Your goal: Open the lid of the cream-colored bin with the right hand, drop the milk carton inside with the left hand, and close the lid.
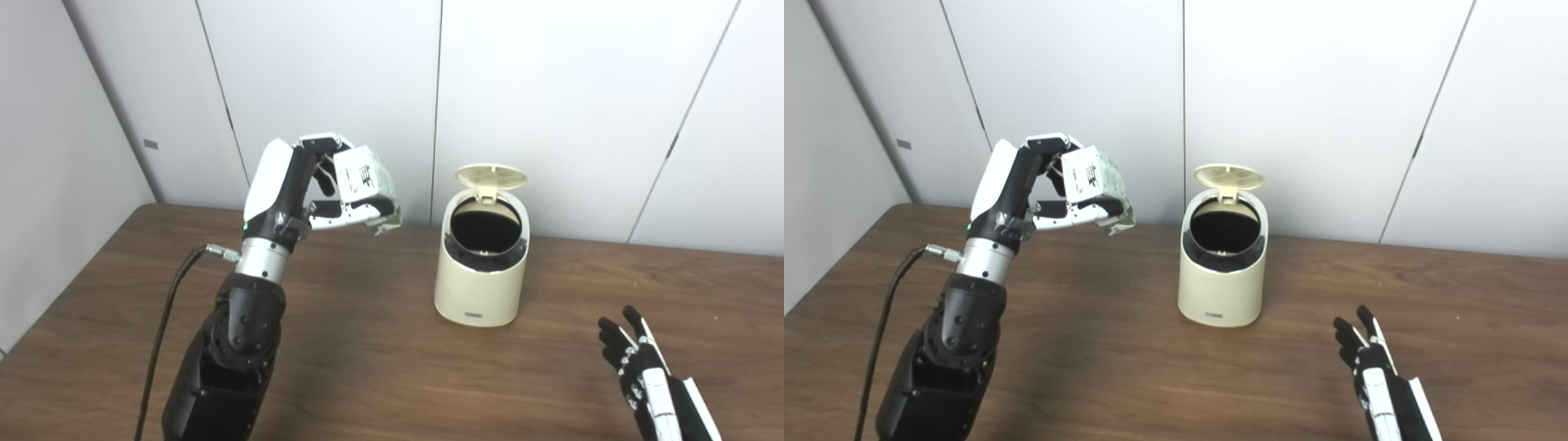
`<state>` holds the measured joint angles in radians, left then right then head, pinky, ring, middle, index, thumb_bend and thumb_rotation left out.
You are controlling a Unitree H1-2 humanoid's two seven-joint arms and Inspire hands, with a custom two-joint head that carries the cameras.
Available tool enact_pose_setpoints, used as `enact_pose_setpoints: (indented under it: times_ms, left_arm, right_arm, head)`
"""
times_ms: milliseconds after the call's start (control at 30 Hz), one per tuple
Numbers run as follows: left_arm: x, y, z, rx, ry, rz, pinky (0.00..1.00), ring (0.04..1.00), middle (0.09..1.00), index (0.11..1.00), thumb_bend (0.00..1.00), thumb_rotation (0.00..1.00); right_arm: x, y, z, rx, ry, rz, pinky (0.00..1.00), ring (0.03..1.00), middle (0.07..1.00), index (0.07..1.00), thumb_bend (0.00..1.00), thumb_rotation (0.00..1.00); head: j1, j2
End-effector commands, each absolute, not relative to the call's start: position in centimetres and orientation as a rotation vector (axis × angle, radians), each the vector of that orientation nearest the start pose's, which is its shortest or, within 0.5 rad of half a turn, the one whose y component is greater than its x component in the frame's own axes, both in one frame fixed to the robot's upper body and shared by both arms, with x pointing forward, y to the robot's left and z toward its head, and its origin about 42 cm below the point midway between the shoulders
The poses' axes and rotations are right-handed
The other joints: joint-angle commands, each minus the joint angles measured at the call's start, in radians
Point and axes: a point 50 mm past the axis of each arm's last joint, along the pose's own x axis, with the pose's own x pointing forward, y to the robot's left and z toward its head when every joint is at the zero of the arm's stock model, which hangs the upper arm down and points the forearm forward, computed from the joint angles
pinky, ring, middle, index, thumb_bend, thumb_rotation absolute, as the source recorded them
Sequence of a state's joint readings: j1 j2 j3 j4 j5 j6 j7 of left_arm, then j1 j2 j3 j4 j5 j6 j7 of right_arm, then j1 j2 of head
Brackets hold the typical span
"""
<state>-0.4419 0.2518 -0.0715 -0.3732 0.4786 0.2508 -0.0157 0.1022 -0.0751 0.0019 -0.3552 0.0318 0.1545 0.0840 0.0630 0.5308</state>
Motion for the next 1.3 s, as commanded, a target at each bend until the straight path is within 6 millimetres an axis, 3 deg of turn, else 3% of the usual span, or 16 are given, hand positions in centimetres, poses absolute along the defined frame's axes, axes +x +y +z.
enact_pose_setpoints:
  times_ms: [0,267,600,1000,1267]
  left_arm:
    - [35.1,20.8,35.7,0.679,-0.748,0.095,0.31,0.43,0.516,0.489,0.47,0.0]
    - [35.6,17.7,35.2,0.634,-0.824,0.029,0.34,0.447,0.509,0.485,0.48,0.0]
    - [38.0,14.7,32.9,0.604,-0.876,-0.015,0.37,0.425,0.507,0.493,0.48,0.0]
    - [41.6,14.3,29.5,0.652,-0.979,-0.076,0.37,0.437,0.519,0.466,0.48,0.0]
    - [42.8,14.6,28.3,0.704,-1.036,-0.075,0.36,0.451,0.515,0.454,0.48,0.0]
  right_arm:
    - [24.7,-22.6,17.3,-0.056,-0.168,0.076,0.94,0.916,0.901,0.996,0.53,0.96]
    - [24.5,-21.9,17.2,-0.046,-0.166,0.086,0.96,0.924,0.909,0.999,0.56,0.95]
    - [24.7,-21.2,17.3,-0.038,-0.165,0.085,0.97,0.928,0.901,0.994,0.59,0.94]
    - [25.0,-20.3,17.2,-0.068,-0.181,0.074,0.95,0.918,0.894,0.993,0.57,0.99]
    - [25.2,-19.8,17.2,-0.067,-0.189,0.068,0.93,0.918,0.884,0.986,0.54,0.99]
  head:
    - [-0.005,0.001]
    - [-0.034,0.004]
    - [-0.066,-0.009]
    - [-0.085,-0.015]
    - [-0.092,-0.025]
